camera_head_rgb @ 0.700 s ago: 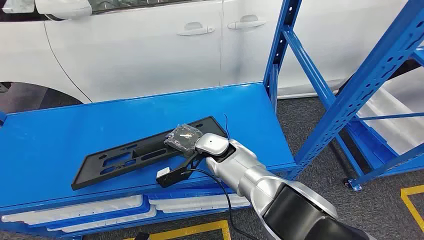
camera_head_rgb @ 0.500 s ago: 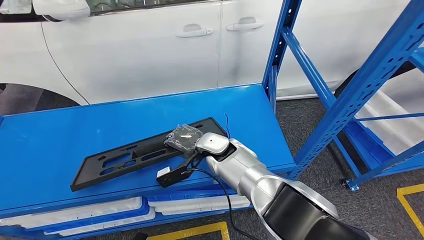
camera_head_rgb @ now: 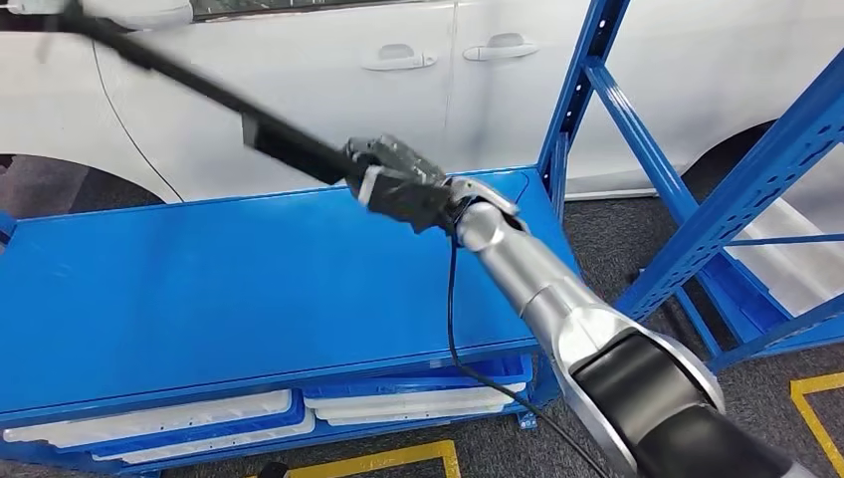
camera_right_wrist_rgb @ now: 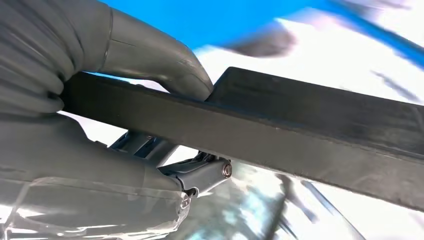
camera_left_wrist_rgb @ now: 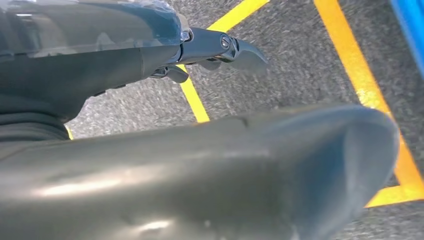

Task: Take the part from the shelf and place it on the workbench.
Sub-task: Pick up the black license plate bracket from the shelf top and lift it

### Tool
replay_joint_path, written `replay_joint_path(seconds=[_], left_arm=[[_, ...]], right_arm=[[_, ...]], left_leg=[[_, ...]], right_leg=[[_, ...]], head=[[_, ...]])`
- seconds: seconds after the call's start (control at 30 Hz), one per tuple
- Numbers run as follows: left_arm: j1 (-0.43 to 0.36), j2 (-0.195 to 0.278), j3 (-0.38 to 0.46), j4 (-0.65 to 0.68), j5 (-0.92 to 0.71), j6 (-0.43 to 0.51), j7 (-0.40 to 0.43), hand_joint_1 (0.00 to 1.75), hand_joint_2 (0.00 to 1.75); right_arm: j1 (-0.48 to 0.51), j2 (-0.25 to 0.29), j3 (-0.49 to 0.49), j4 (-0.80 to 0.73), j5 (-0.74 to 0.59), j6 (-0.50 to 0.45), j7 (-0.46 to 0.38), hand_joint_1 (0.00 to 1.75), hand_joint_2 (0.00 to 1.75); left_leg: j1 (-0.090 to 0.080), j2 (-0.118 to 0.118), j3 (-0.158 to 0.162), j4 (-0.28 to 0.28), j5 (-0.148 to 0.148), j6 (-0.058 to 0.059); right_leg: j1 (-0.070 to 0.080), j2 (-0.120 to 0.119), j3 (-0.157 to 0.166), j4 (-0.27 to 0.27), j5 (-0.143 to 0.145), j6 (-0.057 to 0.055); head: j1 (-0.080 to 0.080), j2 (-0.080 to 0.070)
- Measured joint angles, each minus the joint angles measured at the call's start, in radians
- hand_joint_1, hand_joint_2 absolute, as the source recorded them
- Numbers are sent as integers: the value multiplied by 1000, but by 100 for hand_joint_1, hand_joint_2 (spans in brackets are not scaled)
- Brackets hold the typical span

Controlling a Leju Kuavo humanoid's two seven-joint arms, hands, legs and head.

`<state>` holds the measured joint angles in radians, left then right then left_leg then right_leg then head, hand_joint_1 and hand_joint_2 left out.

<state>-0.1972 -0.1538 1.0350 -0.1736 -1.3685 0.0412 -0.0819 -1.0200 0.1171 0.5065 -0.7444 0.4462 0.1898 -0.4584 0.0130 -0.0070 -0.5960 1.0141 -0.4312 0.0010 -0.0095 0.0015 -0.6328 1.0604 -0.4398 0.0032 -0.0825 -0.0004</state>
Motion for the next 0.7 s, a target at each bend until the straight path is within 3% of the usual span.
replay_joint_path(seconds=[0.07,0.13,0.2,0.3,0.33,0.37,0.4,0.47,0.53,0.63,0.7], left_arm=[[0,0,6,0,9,3,-12,0,0],[0,0,13,0,18,3,-28,0,87],[1,0,21,0,30,5,-45,0,175],[3,0,35,0,50,10,-56,0,175],[5,0,40,0,56,10,-59,0,175],[7,0,46,0,62,10,-63,0,175],[9,1,50,0,67,9,-68,0,175],[11,3,59,0,75,6,-81,0,175],[12,6,68,0,83,2,-93,0,175],[17,9,77,0,93,-7,-110,0,175],[17,9,81,0,96,-6,-115,0,175]], right_arm=[[21,-25,-57,-108,-133,61,-11,175,175],[57,-47,-94,-200,-254,108,-20,175,175],[104,-64,-117,-284,-364,147,-32,175,175],[206,-81,-131,-397,-480,199,-56,175,175],[245,-87,-133,-428,-505,215,-63,175,175],[282,-92,-134,-454,-524,229,-71,175,175],[318,-97,-134,-478,-541,241,-79,175,175],[385,-106,-134,-521,-572,262,-98,175,175],[443,-116,-133,-557,-593,277,-120,175,175],[516,-127,-127,-595,-601,286,-142,175,175],[547,-135,-119,-615,-603,291,-153,175,175]], left_leg=[[-2,-1,-4,3,-2,-9],[0,0,-3,2,-5,-19],[1,2,-20,43,-34,-27],[1,3,-106,229,-115,-35],[2,3,-129,272,-124,-35],[2,3,-135,277,-114,-34],[1,3,-122,243,-87,-30],[-3,2,-57,105,-20,-18],[-9,1,-11,8,7,-7],[-11,0,-1,-14,8,3],[-6,2,5,-27,15,14]], right_leg=[[6,0,10,-25,-2,-8],[5,1,13,-33,0,-20],[0,0,20,-42,3,-31],[-1,1,25,-45,1,-40],[0,2,27,-44,0,-41],[1,3,28,-44,-1,-41],[2,5,29,-43,-3,-40],[4,7,34,-43,-6,-37],[6,7,35,-43,-9,-30],[4,6,35,-45,-10,-14],[5,5,23,-13,-36,-4]], head=[[0,0],[0,0],[0,0],[0,0],[0,0],[0,0],[0,0],[0,0],[0,0],[0,0],[0,0]])
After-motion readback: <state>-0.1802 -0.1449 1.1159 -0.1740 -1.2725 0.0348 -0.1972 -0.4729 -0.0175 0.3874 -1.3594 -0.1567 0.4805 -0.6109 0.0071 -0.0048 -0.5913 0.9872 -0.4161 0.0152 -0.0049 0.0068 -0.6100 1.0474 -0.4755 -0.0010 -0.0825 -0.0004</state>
